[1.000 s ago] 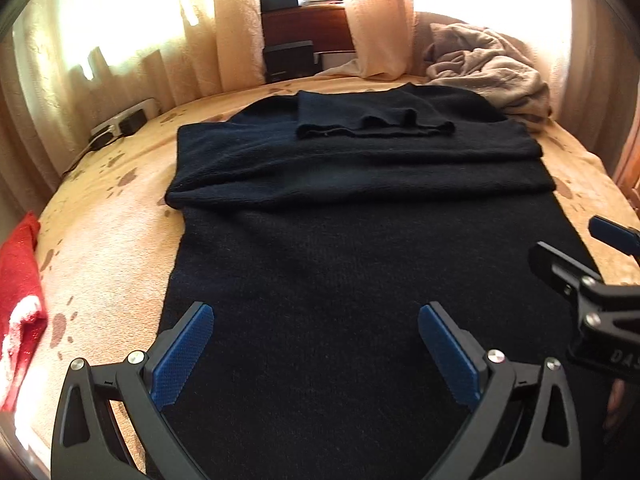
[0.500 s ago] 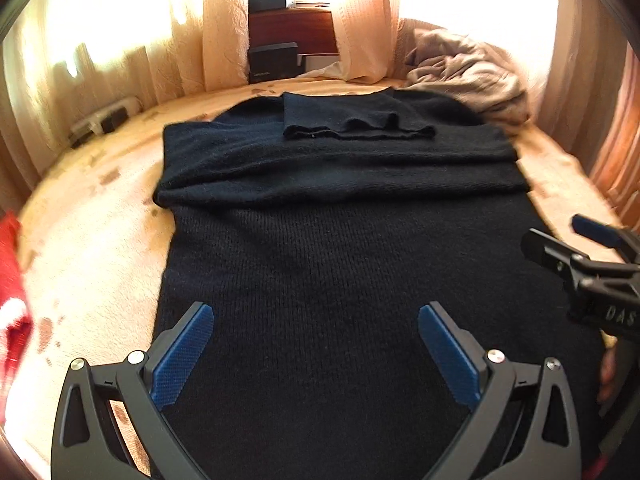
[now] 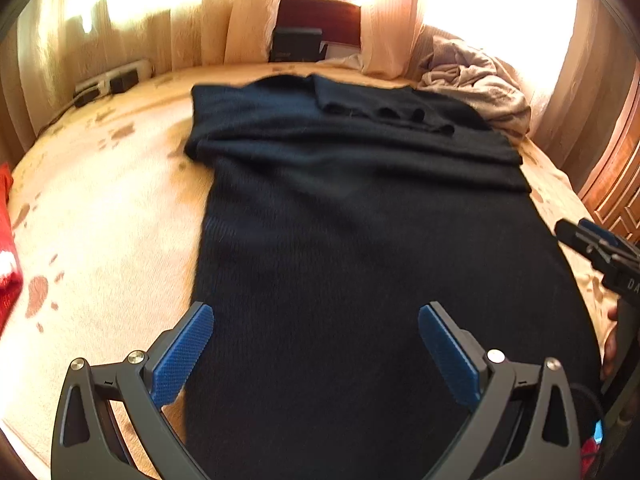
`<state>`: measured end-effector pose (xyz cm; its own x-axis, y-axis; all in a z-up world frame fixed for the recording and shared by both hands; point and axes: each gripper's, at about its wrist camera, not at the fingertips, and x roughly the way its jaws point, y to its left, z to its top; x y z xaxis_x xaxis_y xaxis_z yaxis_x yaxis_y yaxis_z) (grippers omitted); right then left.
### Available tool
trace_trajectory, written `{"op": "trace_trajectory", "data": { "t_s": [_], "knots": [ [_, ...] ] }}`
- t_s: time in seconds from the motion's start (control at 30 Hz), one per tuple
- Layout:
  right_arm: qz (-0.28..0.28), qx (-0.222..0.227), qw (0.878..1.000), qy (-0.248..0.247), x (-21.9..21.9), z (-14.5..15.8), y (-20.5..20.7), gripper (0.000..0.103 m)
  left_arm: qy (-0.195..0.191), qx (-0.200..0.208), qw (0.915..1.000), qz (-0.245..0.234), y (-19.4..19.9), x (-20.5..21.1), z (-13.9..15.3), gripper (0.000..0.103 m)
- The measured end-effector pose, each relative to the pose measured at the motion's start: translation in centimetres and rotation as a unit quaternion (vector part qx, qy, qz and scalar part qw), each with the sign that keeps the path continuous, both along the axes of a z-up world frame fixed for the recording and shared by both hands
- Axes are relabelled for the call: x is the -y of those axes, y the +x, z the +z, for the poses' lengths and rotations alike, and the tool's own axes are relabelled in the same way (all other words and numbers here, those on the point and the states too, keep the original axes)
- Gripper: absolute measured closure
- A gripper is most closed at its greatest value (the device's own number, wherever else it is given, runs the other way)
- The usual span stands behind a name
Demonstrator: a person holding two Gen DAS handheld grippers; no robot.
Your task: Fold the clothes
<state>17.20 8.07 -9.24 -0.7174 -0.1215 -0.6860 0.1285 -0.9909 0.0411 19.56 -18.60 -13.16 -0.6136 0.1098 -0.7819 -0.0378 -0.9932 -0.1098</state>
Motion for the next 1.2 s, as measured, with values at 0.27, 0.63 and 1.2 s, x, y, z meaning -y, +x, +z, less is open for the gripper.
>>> {"op": "trace_trajectory", "data": {
  "t_s": [0.27,0.63,1.2],
  "knots": [
    [0.07,-0.015,0.997,-0.032,-1.1,-0.3,3.1,0.0,0.06,-0.011,0.9975,-0.036,2.2,2.3,0.3,0.0],
    [0.14,-0.035,0.989,-0.033,-2.9,0.3,9.1,0.0,0.026,0.004,0.9956,-0.089,6.9,4.0,0.6,0.0],
    [0.149,-0.025,0.988,0.041,-3.3,-2.4,14.7,0.005,0.093,0.029,0.9802,-0.173,15.4,3.8,0.2,0.0]
  ]
}}
